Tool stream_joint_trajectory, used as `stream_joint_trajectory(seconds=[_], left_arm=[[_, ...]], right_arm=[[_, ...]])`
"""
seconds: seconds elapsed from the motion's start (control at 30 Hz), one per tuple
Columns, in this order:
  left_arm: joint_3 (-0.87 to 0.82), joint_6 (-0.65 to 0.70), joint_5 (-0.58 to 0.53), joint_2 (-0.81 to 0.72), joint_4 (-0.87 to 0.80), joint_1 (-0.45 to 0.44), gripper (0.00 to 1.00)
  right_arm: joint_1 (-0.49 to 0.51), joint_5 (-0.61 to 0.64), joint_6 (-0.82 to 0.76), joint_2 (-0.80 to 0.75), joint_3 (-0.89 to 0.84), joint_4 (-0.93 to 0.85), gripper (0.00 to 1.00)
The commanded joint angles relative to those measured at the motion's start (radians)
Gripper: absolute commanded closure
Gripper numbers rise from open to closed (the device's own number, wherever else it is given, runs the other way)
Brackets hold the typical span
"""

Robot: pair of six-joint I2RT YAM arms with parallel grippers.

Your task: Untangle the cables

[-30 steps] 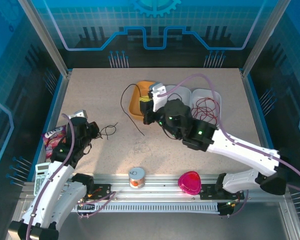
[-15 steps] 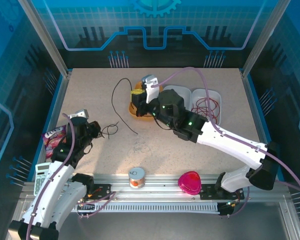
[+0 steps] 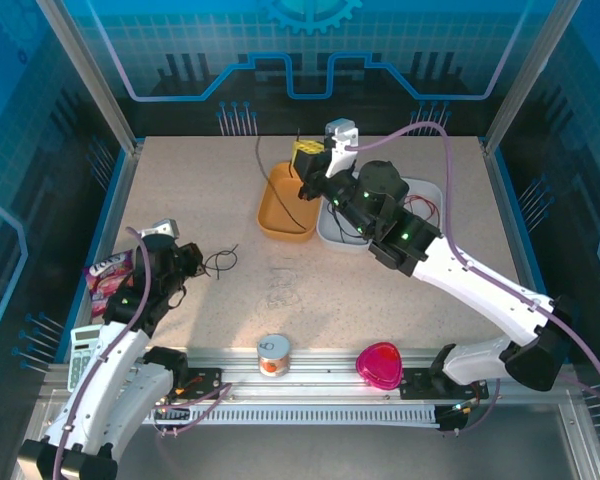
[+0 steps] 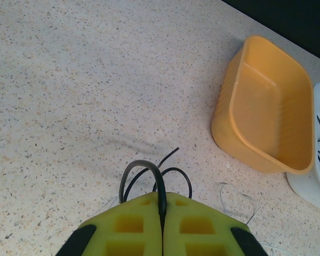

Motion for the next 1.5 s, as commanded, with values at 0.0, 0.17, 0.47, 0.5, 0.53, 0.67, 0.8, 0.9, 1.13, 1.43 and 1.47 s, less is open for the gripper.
stream_joint_trajectory(seconds=[0.0, 0.17, 0.47, 0.5, 0.53, 0.67, 0.8, 0.9, 1.13, 1.43, 1.47], left_arm=[[-0.010, 0.008, 0.004, -0.010, 0.006, 0.010, 1.00], [-0.013, 0.005, 0.010, -0.005, 0.011, 0.009, 1.00], [-0.012, 0.009, 0.018, -0.002, 0.017, 0.010, 1.00], [-0.013, 0.011, 0.018, -0.002, 0.017, 0.010, 1.00], [-0.015, 0.011, 0.018, -0.002, 0.017, 0.010, 1.00], [-0.018, 0.011, 0.021, -0.002, 0.018, 0.010, 1.00], [-0.019, 0.012, 0.024, -0.003, 0.018, 0.009, 1.00], [-0.020, 0.013, 0.027, -0.005, 0.018, 0.010, 1.00], [-0.028, 0.010, 0.033, 0.000, 0.030, 0.009, 1.00], [-0.027, 0.012, 0.034, 0.004, 0.025, 0.011, 1.00], [-0.027, 0.012, 0.035, 0.002, 0.023, 0.010, 1.00]], right_arm=[[-0.006, 0.110, -0.045, -0.060, -0.012, -0.036, 1.00], [-0.033, 0.200, -0.039, -0.087, -0.008, -0.157, 1.00], [-0.168, 0.213, 0.061, -0.085, -0.001, -0.351, 1.00], [-0.181, 0.209, 0.065, -0.087, -0.004, -0.352, 1.00], [-0.190, 0.207, 0.066, -0.089, -0.007, -0.353, 1.00], [-0.227, 0.199, 0.069, -0.078, -0.007, -0.360, 1.00], [-0.263, 0.189, 0.076, -0.052, -0.007, -0.361, 1.00], [-0.286, 0.171, 0.085, -0.030, -0.007, -0.355, 1.00], [-0.324, 0.161, 0.097, 0.050, -0.001, -0.313, 1.00], [-0.350, 0.191, 0.155, 0.192, 0.052, -0.368, 1.00], [-0.354, 0.209, 0.164, 0.206, 0.064, -0.396, 1.00]])
